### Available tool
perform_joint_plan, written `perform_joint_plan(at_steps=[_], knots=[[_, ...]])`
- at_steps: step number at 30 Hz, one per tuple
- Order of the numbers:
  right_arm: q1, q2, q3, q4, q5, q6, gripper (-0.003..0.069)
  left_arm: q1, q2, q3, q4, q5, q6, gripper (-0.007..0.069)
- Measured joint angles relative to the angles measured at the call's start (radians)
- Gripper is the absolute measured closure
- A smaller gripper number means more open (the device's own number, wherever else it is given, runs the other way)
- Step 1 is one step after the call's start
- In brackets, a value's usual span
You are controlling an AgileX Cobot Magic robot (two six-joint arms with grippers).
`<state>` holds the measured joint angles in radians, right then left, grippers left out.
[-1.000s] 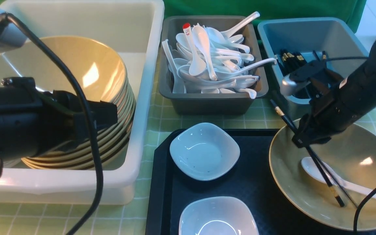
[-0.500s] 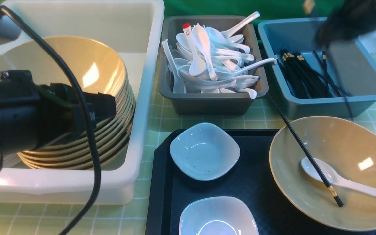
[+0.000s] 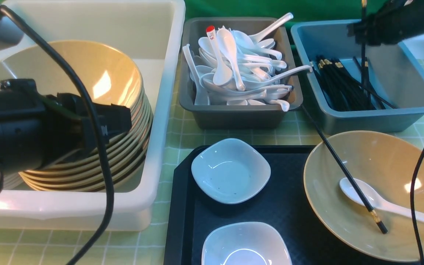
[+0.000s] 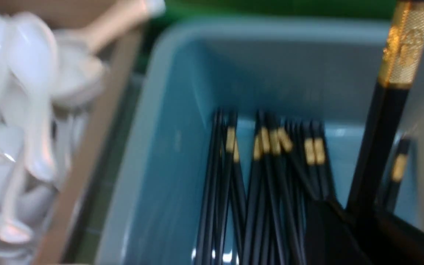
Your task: On green table put chopsticks spoon bowls plates into blue grey white boxes.
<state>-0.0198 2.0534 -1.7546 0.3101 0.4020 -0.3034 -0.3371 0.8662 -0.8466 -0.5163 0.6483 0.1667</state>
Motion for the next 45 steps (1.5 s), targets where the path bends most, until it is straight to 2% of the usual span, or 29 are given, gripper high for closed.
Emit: perform_joint_plan(at_steps=[4, 6, 7, 9, 13, 17, 22, 24, 28, 34, 37, 40, 42, 45], knots=[[-0.001, -0.026, 0.0, 0.0, 0.051, -0.026, 0.0431, 0.0, 0.0, 0.0, 0.0, 0.005, 0.0, 0.0625], [-0.002, -0.09, 0.0, -0.001, 0.137, -0.045, 0.0346, 0.0, 0.0, 0.0, 0.0, 0.008, 0.0, 0.0625], [-0.003, -0.09, 0.0, -0.001, 0.145, -0.049, 0.0346, 0.0, 0.0, 0.0, 0.0, 0.008, 0.0, 0.0625], [-0.008, -0.188, 0.0, -0.002, 0.273, -0.12, 0.0296, 0.0, 0.0, 0.0, 0.0, 0.012, 0.0, 0.0625], [-0.006, -0.33, 0.011, 0.023, 0.427, -0.256, 0.0281, 0.0, 0.0, 0.0, -0.001, 0.021, 0.0, 0.0625], [0.035, -0.496, 0.154, 0.125, 0.498, -0.412, 0.0279, 0.0, 0.0, 0.0, -0.001, 0.032, 0.0, 0.0625], [0.102, -0.557, 0.418, 0.146, 0.495, -0.448, 0.0278, 0.0, 0.0, 0.0, -0.001, 0.038, 0.0, 0.0625], [0.142, -0.547, 0.585, 0.136, 0.42, -0.476, 0.0278, 0.0, 0.0, 0.0, -0.001, 0.048, 0.0, 0.0625], [0.167, -0.507, 0.698, 0.132, 0.324, -0.496, 0.0278, 0.0, 0.0, 0.0, -0.001, 0.051, 0.0, 0.0625], [0.17, -0.402, 0.717, 0.132, 0.239, -0.509, 0.0278, 0.0, 0.0, 0.0, -0.003, 0.055, 0.0, 0.0625], [0.17, -0.359, 0.718, 0.132, 0.227, -0.512, 0.0318, 0.0, 0.0, 0.0, -0.02, 0.07, 0.001, 0.0625], [0.17, -0.354, 0.718, 0.132, 0.244, -0.512, 0.0408, 0.0, 0.0, 0.0, -0.035, 0.077, 0.0, 0.0625], [0.167, -0.354, 0.692, 0.131, 0.307, -0.509, 0.0547, 0.0, 0.0, 0.0, -0.044, 0.078, 0.0, 0.0625], [0.154, -0.361, 0.648, 0.127, 0.39, -0.497, 0.0594, 0.0, 0.0, 0.0, -0.045, 0.081, 0.001, 0.0625]])
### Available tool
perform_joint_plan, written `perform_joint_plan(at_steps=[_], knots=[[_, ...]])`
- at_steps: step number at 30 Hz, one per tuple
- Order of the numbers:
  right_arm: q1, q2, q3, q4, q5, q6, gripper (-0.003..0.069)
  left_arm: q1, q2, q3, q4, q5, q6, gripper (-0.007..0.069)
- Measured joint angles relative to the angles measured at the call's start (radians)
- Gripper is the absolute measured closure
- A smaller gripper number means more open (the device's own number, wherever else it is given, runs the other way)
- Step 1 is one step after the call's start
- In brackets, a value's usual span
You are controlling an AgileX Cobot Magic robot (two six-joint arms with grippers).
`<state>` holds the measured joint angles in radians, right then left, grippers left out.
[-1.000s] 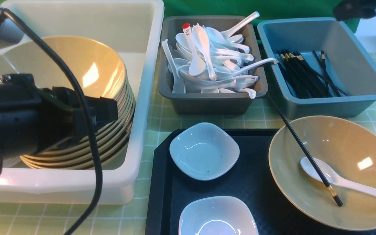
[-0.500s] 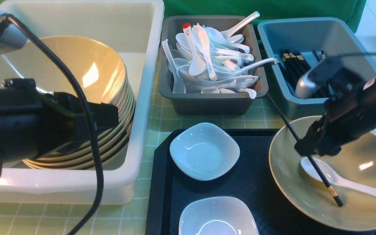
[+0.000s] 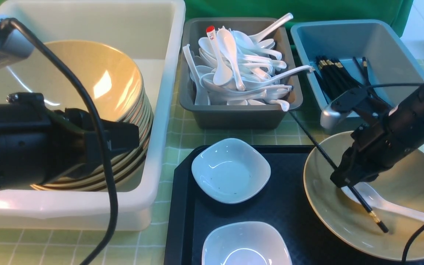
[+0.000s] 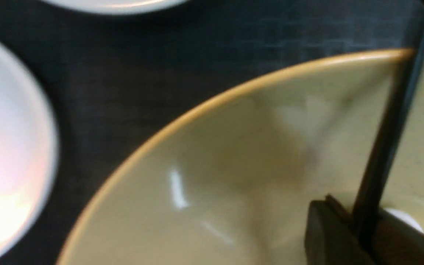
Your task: On green table put chopsticks spoon bowls plates into blue grey white boxes.
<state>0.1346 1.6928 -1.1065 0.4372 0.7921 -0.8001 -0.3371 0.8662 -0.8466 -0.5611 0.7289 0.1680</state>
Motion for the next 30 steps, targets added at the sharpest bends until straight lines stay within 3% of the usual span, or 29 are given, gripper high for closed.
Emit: perform_joint_plan(at_steps=[8, 12, 19, 26, 30], knots=[[-0.094, -0.04, -0.254, -0.004, 0.081, 0.123, 0.0594, 0.0, 0.0, 0.0, 0.0, 0.003, -0.001, 0.0625], [-0.141, 0.025, -0.453, -0.003, -0.09, 0.231, 0.0594, 0.0, 0.0, 0.0, 0.0, -0.001, -0.001, 0.0625], [-0.144, 0.202, -0.491, 0.004, -0.414, 0.349, 0.0586, 0.0, 0.0, 0.0, 0.0, -0.01, -0.001, 0.0625], [-0.144, 0.304, -0.49, 0.003, -0.48, 0.415, 0.048, 0.0, 0.0, 0.0, 0.0, 0.004, -0.001, 0.0625], [-0.144, 0.246, -0.49, 0.003, -0.427, 0.378, 0.0354, 0.0, 0.0, 0.0, 0.0, 0.02, -0.001, 0.0625]])
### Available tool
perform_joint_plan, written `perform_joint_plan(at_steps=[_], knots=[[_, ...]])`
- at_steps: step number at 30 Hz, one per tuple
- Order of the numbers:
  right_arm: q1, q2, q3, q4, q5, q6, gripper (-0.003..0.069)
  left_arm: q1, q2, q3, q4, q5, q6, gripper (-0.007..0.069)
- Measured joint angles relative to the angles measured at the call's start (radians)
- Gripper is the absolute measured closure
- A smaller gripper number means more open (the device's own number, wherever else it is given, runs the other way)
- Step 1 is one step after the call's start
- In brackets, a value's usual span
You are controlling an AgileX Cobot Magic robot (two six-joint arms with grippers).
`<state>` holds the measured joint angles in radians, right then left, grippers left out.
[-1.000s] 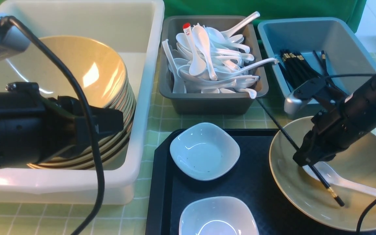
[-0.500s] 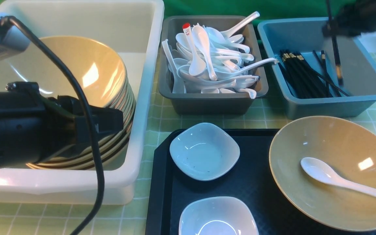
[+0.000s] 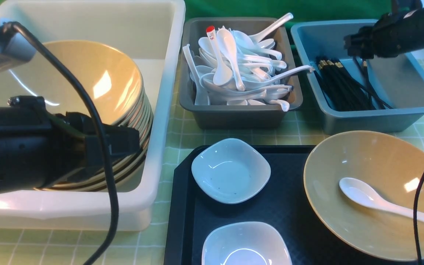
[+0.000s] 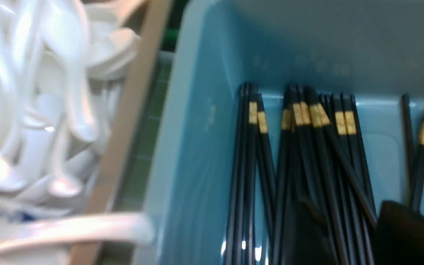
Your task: On green table put chopsticks spoon bowls plates into blue grey white boxes.
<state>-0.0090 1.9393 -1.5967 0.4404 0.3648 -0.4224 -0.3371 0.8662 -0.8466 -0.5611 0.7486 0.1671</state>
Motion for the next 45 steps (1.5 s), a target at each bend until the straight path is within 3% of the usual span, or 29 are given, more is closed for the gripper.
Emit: perform_joint_plan(at_steps=[2, 7, 12, 14, 24, 29, 33, 35, 38, 43, 45], knots=[[-0.002, -0.026, 0.0, 0.0, 0.048, -0.024, 0.0334, 0.0, 0.0, 0.0, 0.0, 0.002, 0.0, 0.0625], [0.014, -0.236, 0.05, -0.003, 0.462, -0.086, 0.0297, 0.0, 0.0, 0.0, 0.003, 0.013, 0.033, 0.0625], [0.088, -0.341, 0.23, -0.05, 0.546, -0.131, 0.0297, 0.0, 0.0, 0.0, 0.007, 0.016, 0.079, 0.0625], [0.129, -0.358, 0.341, -0.13, 0.605, -0.123, 0.0297, 0.0, 0.0, 0.0, 0.008, 0.03, 0.087, 0.0625], [0.14, -0.363, 0.615, -0.383, 0.57, 0.042, 0.0284, 0.0, 0.0, 0.0, 0.008, 0.076, 0.128, 0.0625], [0.14, -0.348, 0.662, -0.419, 0.504, 0.058, 0.0288, 0.0, 0.0, 0.0, 0.008, 0.085, 0.128, 0.0625], [0.14, -0.327, 0.663, -0.419, 0.492, 0.061, 0.0337, 0.0, 0.0, 0.0, 0.008, 0.088, 0.128, 0.0625], [0.14, -0.324, 0.66, -0.415, 0.505, 0.061, 0.0456, 0.0, 0.0, 0.0, 0.008, 0.088, 0.128, 0.0625], [0.14, -0.329, 0.633, -0.412, 0.536, 0.064, 0.0575, 0.0, 0.0, 0.0, 0.008, 0.088, 0.128, 0.0625], [0.14, -0.375, 0.503, -0.342, 0.587, 0.06, 0.0611, 0.0, 0.0, 0.0, 0.008, 0.088, 0.128, 0.0625], [0.14, -0.393, 0.387, -0.217, 0.602, 0.02, 0.0611, 0.0, 0.0, 0.0, 0.008, 0.088, 0.128, 0.0625]])
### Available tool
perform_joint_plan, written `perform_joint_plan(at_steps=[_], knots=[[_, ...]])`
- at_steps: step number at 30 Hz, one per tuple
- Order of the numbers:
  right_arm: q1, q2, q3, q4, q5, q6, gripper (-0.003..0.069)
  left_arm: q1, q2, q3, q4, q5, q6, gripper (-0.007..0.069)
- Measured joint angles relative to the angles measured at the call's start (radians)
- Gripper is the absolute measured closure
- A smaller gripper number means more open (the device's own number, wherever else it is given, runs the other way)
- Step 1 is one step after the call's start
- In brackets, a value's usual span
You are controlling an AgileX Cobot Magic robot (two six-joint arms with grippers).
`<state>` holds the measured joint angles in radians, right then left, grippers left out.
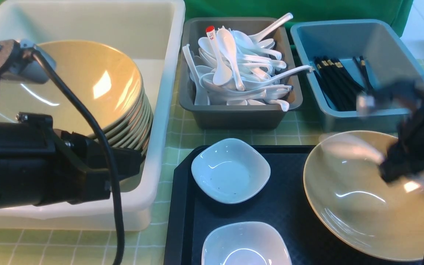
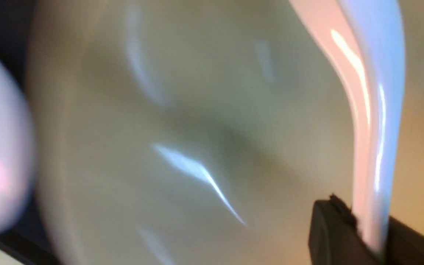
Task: On green table put chopsticks spoon bowls plates into blue grey white boxes.
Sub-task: 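Reach down and grasp the white spoon resting in the bowl with the right gripper, then place the white spoon into the bin of spoons with the right gripper, then grasp the large bowl on the tray by its rim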
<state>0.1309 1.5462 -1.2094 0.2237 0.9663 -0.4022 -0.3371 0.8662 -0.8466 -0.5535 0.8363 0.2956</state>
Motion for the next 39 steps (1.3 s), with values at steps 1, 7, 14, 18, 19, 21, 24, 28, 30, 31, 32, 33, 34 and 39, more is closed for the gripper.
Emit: perform_joint_plan(at_steps=[1, 7, 14, 18, 19, 21, 24, 28, 30, 31, 32, 33, 34, 39], knots=[[0.0, 0.001, -0.049, 0.061, -0.001, -0.02, 0.0611, 0.0, 0.0, 0.0, 0.0, -0.001, 0.0, 0.0625], [0.022, 0.15, -0.351, 0.288, -0.088, -0.074, 0.0612, 0.0, 0.0, 0.0, 0.0, -0.016, 0.001, 0.0625], [0.061, 0.507, -0.721, 0.43, -0.217, -0.071, 0.061, 0.0, 0.0, 0.0, 0.0, -0.024, 0.001, 0.0625], [0.093, 0.739, -0.986, 0.455, -0.257, -0.049, 0.0587, 0.0, 0.0, 0.0, 0.0, -0.023, 0.001, 0.0625], [0.097, 0.765, -1.01, 0.447, -0.257, -0.041, 0.0574, 0.0, 0.0, 0.0, 0.0, -0.023, 0.001, 0.0625], [0.101, 0.811, -1.073, 0.405, -0.243, -0.011, 0.0528, 0.0, 0.0, 0.0, 0.0, -0.023, 0.001, 0.0625], [0.101, 0.825, -1.108, 0.332, -0.219, 0.031, 0.0466, 0.0, 0.0, 0.0, 0.0, -0.02, 0.001, 0.0625], [0.098, 0.806, -1.147, 0.205, -0.131, 0.091, 0.0322, 0.0, 0.0, 0.0, 0.0, -0.012, 0.001, 0.0625], [0.096, 0.778, -1.15, 0.191, -0.083, 0.094, 0.0273, 0.0, 0.0, 0.0, 0.0, -0.012, 0.001, 0.0625], [0.093, 0.758, -1.15, 0.19, -0.058, 0.095, 0.0256, 0.0, 0.0, 0.0, 0.0, -0.012, 0.001, 0.0625], [0.089, 0.722, -1.15, 0.192, -0.025, 0.095, 0.0243, 0.0, 0.0, 0.0, 0.0, -0.012, 0.001, 0.0625], [0.087, 0.704, -1.15, 0.193, -0.007, 0.094, 0.024, 0.0, 0.0, 0.0, 0.0, -0.013, 0.001, 0.0625], [0.083, 0.671, -1.15, 0.193, 0.015, 0.088, 0.0238, 0.0, 0.0, 0.0, 0.0, -0.013, 0.001, 0.0625], [0.072, 0.48, -1.152, 0.192, 0.121, 0.045, 0.0237, 0.0, 0.0, 0.0, -0.004, -0.019, 0.018, 0.0625]])
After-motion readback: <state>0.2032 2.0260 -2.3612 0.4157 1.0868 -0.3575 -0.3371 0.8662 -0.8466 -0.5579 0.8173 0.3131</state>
